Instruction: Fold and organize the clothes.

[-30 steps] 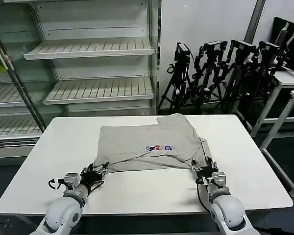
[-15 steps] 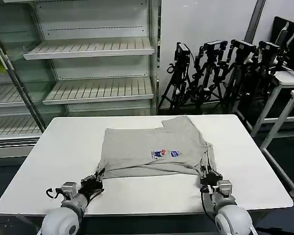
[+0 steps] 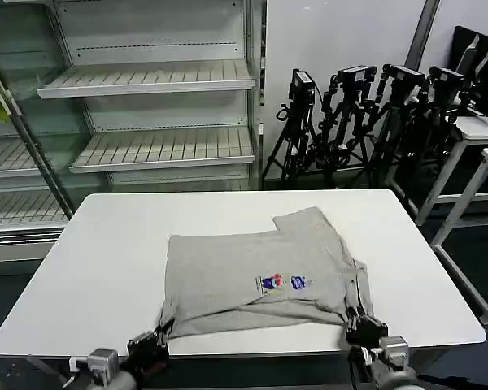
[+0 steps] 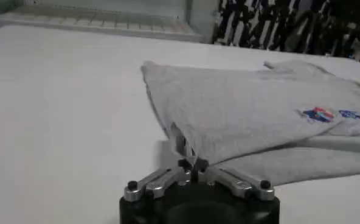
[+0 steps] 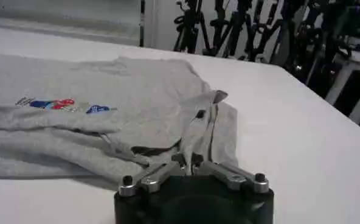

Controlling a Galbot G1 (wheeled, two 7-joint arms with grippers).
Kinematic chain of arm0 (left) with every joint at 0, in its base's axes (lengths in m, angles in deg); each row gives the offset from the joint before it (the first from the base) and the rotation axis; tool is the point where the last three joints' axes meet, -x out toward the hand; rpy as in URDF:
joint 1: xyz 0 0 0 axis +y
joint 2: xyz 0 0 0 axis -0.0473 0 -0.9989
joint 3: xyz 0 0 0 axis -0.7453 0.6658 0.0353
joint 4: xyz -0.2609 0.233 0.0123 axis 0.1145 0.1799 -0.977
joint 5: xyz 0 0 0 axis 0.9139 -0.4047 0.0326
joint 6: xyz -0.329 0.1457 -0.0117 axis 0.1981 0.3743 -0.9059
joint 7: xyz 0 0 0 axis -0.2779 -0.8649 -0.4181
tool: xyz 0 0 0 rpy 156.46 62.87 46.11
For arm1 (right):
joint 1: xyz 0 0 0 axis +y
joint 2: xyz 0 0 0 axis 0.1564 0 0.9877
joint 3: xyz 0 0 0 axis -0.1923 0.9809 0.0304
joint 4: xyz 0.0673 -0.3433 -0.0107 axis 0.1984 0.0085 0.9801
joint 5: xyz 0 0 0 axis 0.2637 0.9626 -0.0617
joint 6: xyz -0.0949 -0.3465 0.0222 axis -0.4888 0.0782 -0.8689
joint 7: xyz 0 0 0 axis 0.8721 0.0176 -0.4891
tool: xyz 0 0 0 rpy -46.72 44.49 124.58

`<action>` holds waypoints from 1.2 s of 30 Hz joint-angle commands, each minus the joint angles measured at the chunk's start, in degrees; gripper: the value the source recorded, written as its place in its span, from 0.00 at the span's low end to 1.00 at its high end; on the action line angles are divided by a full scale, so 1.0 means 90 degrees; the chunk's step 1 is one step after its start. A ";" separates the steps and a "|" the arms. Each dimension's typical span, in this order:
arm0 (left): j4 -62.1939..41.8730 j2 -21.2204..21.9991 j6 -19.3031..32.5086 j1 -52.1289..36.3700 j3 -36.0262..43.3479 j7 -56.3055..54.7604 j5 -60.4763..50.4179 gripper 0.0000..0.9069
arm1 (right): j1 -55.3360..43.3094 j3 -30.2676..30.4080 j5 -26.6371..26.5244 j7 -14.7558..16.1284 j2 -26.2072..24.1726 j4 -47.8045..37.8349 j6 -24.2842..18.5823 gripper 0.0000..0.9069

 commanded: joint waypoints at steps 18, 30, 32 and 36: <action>0.0123 -0.0544 -0.0036 -0.0728 -0.0675 -0.0022 0.0333 1.00 | -0.1068 -0.0590 -0.0773 -0.0220 -0.0283 0.0342 -0.0127 1.00; -0.2175 -0.0866 -0.0088 -0.4087 0.0767 -0.0305 0.1080 1.00 | -0.4550 0.1057 -0.0888 -0.0396 -0.0440 -0.2453 0.0094 1.00; -0.2647 -0.0822 -0.0090 -0.4618 0.1181 -0.0358 0.1114 1.00 | -0.5057 0.1324 -0.0890 -0.0401 -0.0370 -0.3027 0.0094 1.00; -0.3307 -0.0667 -0.0089 -0.5222 0.1701 -0.0403 0.1033 1.00 | -0.5704 0.1660 -0.0827 -0.0369 -0.0246 -0.3830 0.0092 1.00</action>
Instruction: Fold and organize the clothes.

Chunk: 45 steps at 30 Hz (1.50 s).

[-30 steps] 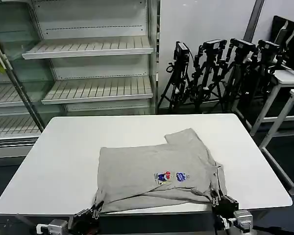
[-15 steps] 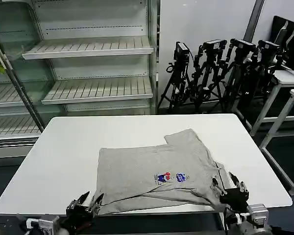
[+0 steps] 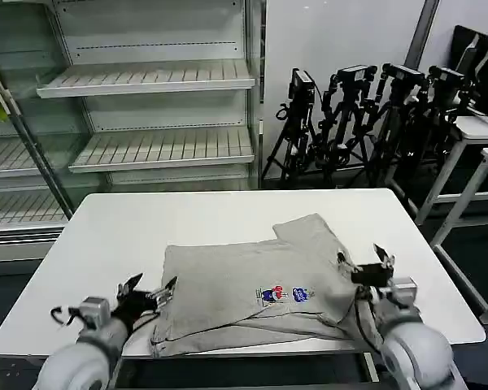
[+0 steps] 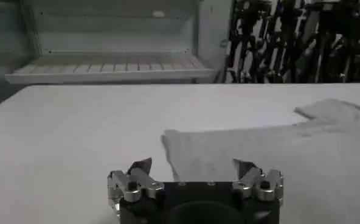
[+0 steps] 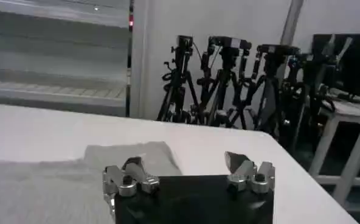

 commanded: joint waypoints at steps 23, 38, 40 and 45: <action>-0.3141 0.0406 -0.0005 -0.3035 0.1983 -0.0176 0.0018 1.00 | -0.3474 0.1339 0.0123 0.0221 0.1008 -0.4630 0.0037 1.00; -0.3205 0.0375 -0.0014 -0.2894 0.1879 -0.0193 0.0772 0.23 | -0.3494 0.1538 0.0016 0.0255 0.1161 -0.5121 0.0043 0.01; -0.3171 0.0357 -0.0012 -0.2851 0.1865 -0.0196 0.0868 0.06 | -0.3472 0.1544 -0.0024 0.0246 0.1162 -0.5089 0.0040 0.00; -0.2875 0.0276 -0.0012 -0.2616 0.1833 -0.0171 0.0910 0.06 | -0.3418 0.1532 -0.0076 0.0235 0.1164 -0.5052 0.0037 0.00</action>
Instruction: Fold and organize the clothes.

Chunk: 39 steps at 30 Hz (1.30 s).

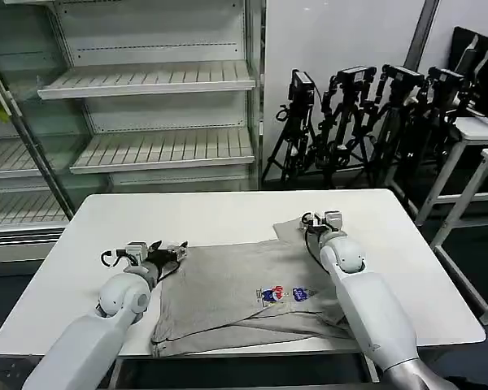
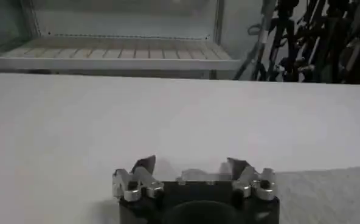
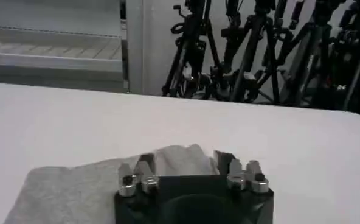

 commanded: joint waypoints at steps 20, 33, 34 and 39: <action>0.0579 0.0007 0.0045 0.0643 -0.0257 0.0150 0.0258 0.06 | 0.0020 -0.0042 -0.0389 -0.0124 0.0060 0.0011 -0.0604 0.00; 0.1313 -0.0274 0.0131 0.0569 -0.0730 0.0338 0.0231 0.06 | 0.0255 -0.0098 -0.0561 -0.0195 -0.0140 0.1140 -0.1166 0.00; 0.1404 -0.0304 0.0132 0.0616 -0.0782 0.0349 0.0237 0.06 | 0.0393 -0.0131 -0.0610 -0.0201 -0.0241 0.1423 -0.1154 0.00; 0.1733 -0.0380 0.0131 0.0876 -0.0935 0.0371 0.0235 0.06 | 0.0790 -0.0254 -0.0696 -0.0229 -0.0487 0.2166 -0.1096 0.00</action>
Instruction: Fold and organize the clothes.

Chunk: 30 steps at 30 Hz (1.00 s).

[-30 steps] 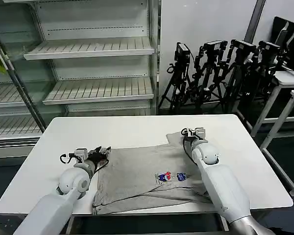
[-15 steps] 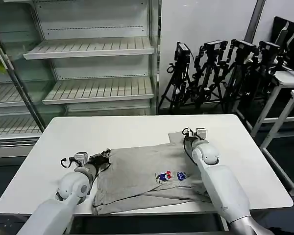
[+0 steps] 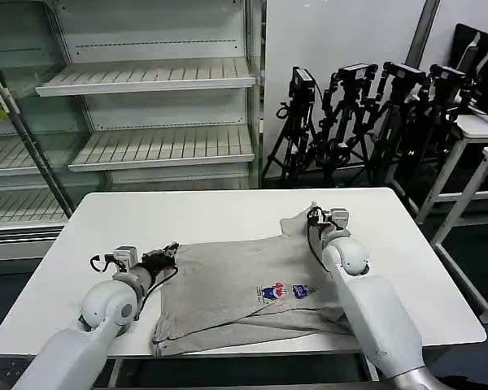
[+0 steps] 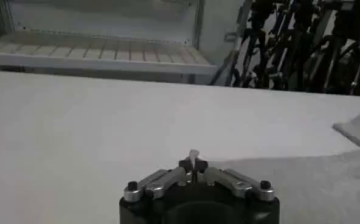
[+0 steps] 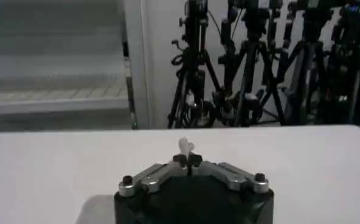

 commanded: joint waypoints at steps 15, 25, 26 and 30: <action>0.1890 -0.0308 0.0047 0.1825 -0.0981 0.0224 -0.0506 0.06 | 0.2739 -0.1228 -0.0266 0.0094 -0.1227 0.3472 -0.0046 0.00; 0.2687 -0.0288 -0.0001 0.2959 -0.1403 0.0311 -0.0848 0.06 | 0.4509 -0.2171 -0.0069 0.0238 -0.1235 0.4643 -0.0094 0.00; 0.2788 -0.0271 -0.0005 0.3134 -0.1434 0.0331 -0.0901 0.06 | 0.4716 -0.2257 -0.0049 0.0264 -0.1212 0.4733 -0.0104 0.00; 0.2861 -0.0211 0.0045 0.3542 -0.1398 0.0436 -0.1270 0.06 | 0.5077 -0.2330 0.0059 0.0290 -0.1080 0.4780 -0.0165 0.00</action>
